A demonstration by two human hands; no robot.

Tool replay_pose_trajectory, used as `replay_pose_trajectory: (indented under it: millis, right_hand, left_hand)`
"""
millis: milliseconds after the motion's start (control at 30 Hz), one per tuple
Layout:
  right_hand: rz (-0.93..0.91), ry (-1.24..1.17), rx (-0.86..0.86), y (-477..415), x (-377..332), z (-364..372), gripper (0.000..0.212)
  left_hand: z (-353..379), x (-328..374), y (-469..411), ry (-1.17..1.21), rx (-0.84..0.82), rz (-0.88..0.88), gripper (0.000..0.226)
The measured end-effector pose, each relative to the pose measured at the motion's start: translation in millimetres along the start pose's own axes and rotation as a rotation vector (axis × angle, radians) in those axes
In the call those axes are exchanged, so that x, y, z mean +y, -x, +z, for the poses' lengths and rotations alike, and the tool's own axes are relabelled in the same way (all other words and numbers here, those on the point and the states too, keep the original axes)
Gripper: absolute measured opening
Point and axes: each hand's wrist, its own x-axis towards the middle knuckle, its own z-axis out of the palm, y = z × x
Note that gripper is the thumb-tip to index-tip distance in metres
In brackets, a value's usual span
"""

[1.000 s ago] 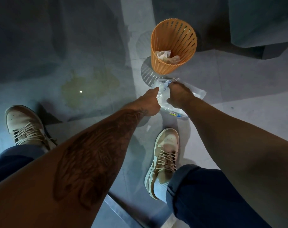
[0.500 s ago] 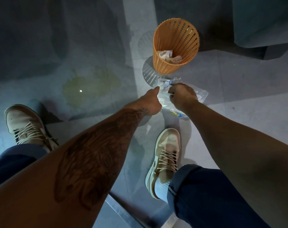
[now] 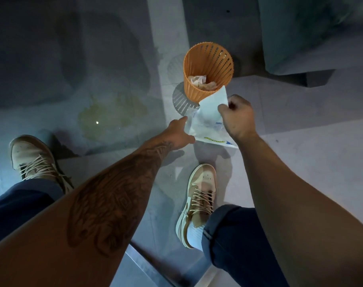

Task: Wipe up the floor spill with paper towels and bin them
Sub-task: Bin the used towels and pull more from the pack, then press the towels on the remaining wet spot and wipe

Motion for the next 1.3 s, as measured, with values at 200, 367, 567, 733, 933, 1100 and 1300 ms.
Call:
replay_pose_trajectory:
  millis: [200,367,567,733,933,1100,1300]
  right_hand:
    - [-0.016,0.012,-0.004,17.8,-25.8,-16.1,0.017]
    - [0.028,-0.15,0.011,31.2,-50.4,-31.5,0.016]
    - [0.062,-0.45,-0.024,31.7,-86.9,-42.2,0.031]
    - [0.057,-0.407,-0.078,34.9,-95.7,-30.7,0.017]
    - [-0.026,-0.235,-0.228,58.2,-93.9,-2.4,0.021]
    - [-0.103,-0.135,-0.389,80.8,-117.9,19.4,0.005]
    - [-0.237,0.18,-0.715,130.2,-169.5,40.0,0.046]
  left_hand:
    - [-15.7,11.9,21.9,0.208,0.231,0.099,0.081]
    - [-33.4,34.5,43.7,0.124,0.272,0.284,0.091]
    - [-47.4,56.7,65.8,0.238,0.105,0.361,0.057]
    - [-68.7,41.8,85.0,0.674,-0.12,0.227,0.013]
    - [-90.6,-2.3,112.0,1.061,-0.174,0.159,0.032]
    - [-110.9,-31.2,136.7,0.992,-0.108,0.061,0.018]
    - [-140.2,-53.0,179.6,0.835,0.113,0.122,0.026]
